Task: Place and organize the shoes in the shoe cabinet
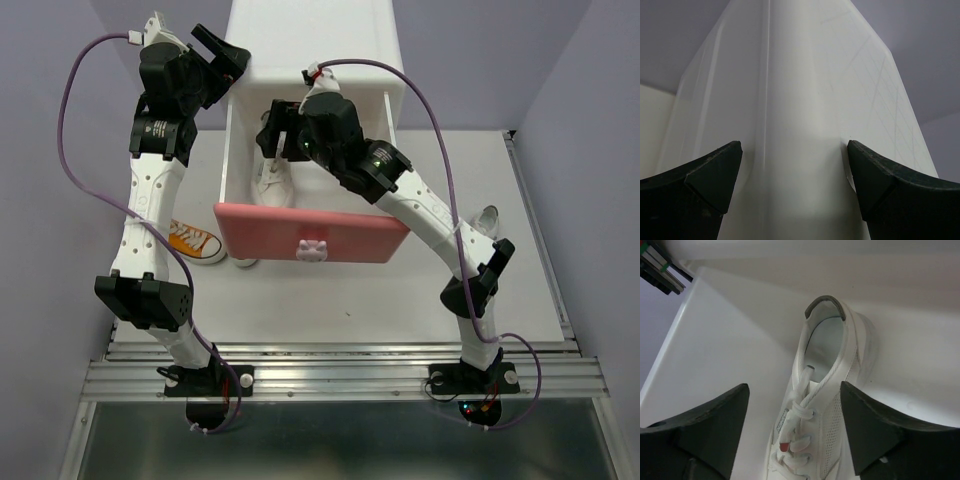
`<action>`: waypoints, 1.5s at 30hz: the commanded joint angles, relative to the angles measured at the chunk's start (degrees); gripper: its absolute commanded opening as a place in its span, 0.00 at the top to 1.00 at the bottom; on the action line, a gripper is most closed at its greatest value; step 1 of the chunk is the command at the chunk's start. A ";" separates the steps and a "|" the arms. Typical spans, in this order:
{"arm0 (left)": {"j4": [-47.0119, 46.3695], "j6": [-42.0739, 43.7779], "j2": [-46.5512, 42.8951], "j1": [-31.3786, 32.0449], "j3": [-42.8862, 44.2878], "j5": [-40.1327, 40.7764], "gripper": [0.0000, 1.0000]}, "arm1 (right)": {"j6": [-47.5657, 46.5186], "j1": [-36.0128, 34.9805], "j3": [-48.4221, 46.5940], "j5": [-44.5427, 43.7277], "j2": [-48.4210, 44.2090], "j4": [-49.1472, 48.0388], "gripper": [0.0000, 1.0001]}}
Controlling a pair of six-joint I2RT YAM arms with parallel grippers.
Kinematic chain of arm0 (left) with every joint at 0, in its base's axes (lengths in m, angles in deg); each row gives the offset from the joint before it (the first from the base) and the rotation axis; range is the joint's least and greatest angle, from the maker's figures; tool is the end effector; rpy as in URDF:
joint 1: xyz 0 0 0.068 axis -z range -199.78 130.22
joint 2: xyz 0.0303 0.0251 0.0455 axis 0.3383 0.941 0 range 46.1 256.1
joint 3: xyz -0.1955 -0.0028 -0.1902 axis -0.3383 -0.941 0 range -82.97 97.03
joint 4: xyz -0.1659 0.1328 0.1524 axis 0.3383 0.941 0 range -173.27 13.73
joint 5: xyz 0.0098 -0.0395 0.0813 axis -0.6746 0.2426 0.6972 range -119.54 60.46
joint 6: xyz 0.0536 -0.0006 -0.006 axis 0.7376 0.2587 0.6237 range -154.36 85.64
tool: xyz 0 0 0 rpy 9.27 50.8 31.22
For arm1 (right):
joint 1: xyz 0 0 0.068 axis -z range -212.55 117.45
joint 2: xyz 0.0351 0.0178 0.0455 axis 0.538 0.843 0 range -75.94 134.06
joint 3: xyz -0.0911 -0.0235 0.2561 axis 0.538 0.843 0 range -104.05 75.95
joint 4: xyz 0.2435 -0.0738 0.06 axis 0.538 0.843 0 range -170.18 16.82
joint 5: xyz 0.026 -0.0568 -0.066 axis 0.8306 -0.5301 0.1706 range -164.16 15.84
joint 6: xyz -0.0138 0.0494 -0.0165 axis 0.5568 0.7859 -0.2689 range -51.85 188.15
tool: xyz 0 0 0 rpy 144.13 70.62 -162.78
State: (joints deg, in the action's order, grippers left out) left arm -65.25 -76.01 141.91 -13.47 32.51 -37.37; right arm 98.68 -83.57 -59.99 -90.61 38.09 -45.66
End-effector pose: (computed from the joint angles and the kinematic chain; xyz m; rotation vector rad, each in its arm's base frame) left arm 0.3638 -0.0450 0.5183 -0.3758 1.5482 -0.7640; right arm 0.2833 0.3340 0.4780 -0.1176 1.8437 0.7592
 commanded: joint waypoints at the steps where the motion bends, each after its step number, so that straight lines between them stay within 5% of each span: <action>1: 15.38 5.17 5.62 -0.94 -4.48 5.73 0.04 | -2.05 0.31 -1.88 -2.18 -0.39 -5.95 0.16; 2: 15.29 5.17 5.62 -0.94 -4.48 5.73 0.04 | -2.92 0.31 -1.35 -2.27 -0.83 -6.39 0.00; 12: 15.64 5.17 5.44 -0.86 -4.83 4.94 0.04 | -13.20 0.31 2.70 0.89 -10.85 -14.66 0.00; 19: 15.64 5.53 5.44 -0.86 -4.65 4.67 0.04 | -16.90 1.54 -0.20 -11.56 -14.45 -14.49 0.00; 30: 15.73 5.44 5.26 -0.86 -4.30 4.58 0.04 | -4.61 34.29 6.46 -8.35 -22.10 0.71 0.00; 35: 15.73 5.44 4.65 -0.86 -5.26 4.94 0.04 | 0.06 55.92 17.10 4.12 -25.10 12.91 0.00; 39: 15.64 6.31 3.77 -0.86 -5.79 5.28 0.04 | -0.98 64.19 24.48 9.58 -25.26 22.25 0.00; 45: 15.82 7.37 3.07 -0.86 -5.97 5.64 0.04 | -7.22 66.41 37.65 12.23 -25.45 25.58 0.00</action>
State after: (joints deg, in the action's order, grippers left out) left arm -66.45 -75.99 140.78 -13.45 31.05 -37.13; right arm 95.81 -16.99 -27.49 -82.54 14.75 -25.70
